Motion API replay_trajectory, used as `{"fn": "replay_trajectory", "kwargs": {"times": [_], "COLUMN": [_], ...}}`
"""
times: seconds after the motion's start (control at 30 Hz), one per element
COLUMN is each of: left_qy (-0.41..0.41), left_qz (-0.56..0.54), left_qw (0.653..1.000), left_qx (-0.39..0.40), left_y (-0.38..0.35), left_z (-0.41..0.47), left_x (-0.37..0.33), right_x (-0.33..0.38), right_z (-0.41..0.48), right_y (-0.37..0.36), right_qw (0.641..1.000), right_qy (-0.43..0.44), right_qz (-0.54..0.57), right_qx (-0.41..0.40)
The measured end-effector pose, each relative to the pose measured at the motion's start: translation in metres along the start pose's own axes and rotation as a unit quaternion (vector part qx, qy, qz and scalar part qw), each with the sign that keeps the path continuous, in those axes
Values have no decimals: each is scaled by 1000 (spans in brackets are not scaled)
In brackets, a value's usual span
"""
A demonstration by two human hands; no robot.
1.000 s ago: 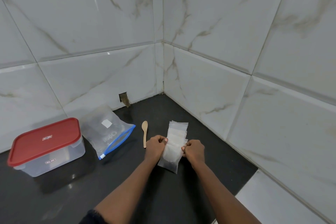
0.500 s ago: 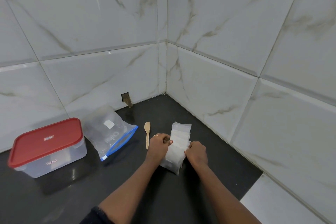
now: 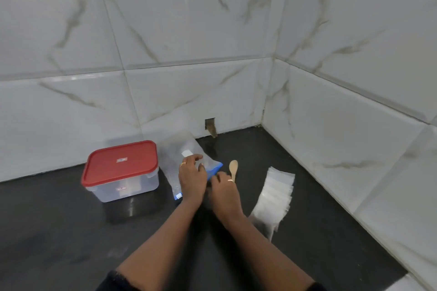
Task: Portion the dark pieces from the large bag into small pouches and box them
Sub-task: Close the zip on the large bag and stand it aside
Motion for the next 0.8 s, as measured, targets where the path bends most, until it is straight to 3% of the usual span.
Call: {"fn": "replay_trajectory", "kwargs": {"times": [0.13,0.2,0.4,0.57,0.7,0.8], "left_qy": [64,95,119,120,93,82], "left_qz": [-13,-31,-58,-85,-90,-65], "left_qw": [997,994,991,989,991,994], "left_qx": [-33,-44,-26,-32,-37,-34], "left_y": [22,32,44,42,45,45], "left_z": [9,14,23,27,37,42], "left_x": [6,10,20,20,15,11], "right_x": [33,40,50,46,25,2], "right_z": [10,13,26,36,58,75], "right_y": [-25,-25,-28,-25,2,40], "right_qw": [986,977,930,951,970,985], "right_qy": [118,145,257,225,173,62], "right_qz": [-117,-155,-263,-214,-125,-50], "right_qx": [-7,35,13,11,-118,-156]}}
Point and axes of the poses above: each hand's wrist, its own z-axis towards the middle knuckle, its own y-axis out of the back of the hand, x = y × z, the point moved 1 cm from there along z, towards the middle knuckle, and after that the axes turned 15 degrees about -z, right-handed, at the moved point
